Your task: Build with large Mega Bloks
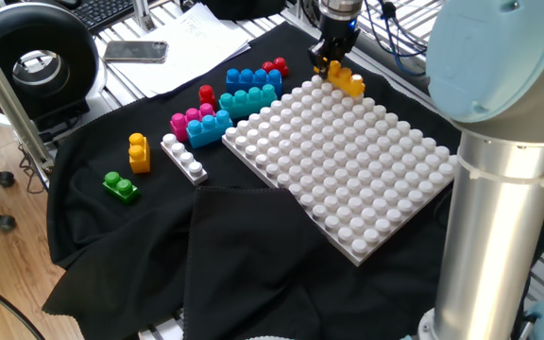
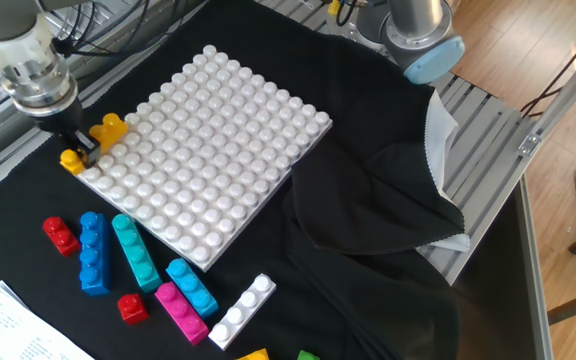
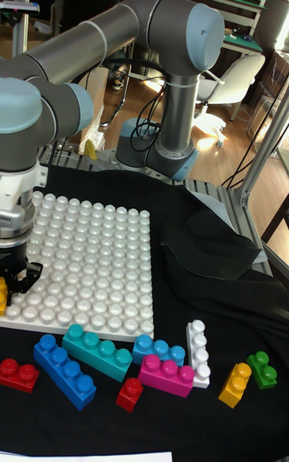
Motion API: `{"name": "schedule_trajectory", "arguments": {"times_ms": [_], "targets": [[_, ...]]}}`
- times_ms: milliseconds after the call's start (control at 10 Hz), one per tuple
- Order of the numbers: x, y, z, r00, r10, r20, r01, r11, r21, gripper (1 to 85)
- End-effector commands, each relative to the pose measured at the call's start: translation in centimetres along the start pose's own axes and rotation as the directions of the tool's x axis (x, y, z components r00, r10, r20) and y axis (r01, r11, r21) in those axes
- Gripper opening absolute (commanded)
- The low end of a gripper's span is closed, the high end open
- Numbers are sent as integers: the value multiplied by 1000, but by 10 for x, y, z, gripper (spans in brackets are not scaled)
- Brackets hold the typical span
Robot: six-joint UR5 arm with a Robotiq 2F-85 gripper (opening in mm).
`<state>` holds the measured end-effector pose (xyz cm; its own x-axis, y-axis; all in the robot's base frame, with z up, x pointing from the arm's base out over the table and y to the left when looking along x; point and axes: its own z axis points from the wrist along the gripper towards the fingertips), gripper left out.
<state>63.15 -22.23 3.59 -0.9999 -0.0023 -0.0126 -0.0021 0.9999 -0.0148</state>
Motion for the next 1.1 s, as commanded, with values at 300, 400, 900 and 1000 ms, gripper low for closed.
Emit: {"name": "schedule_trajectory", "arguments": {"times_ms": [300,400,900,1000], "targets": [[4,-7,-4,1000,15,-19,-16,999,-29,13],[1,-11,-3,1000,14,-7,-14,1000,-14,13],[-5,1,11,997,63,43,-65,997,31,13],[-6,1,10,997,65,48,-66,997,29,13]]}}
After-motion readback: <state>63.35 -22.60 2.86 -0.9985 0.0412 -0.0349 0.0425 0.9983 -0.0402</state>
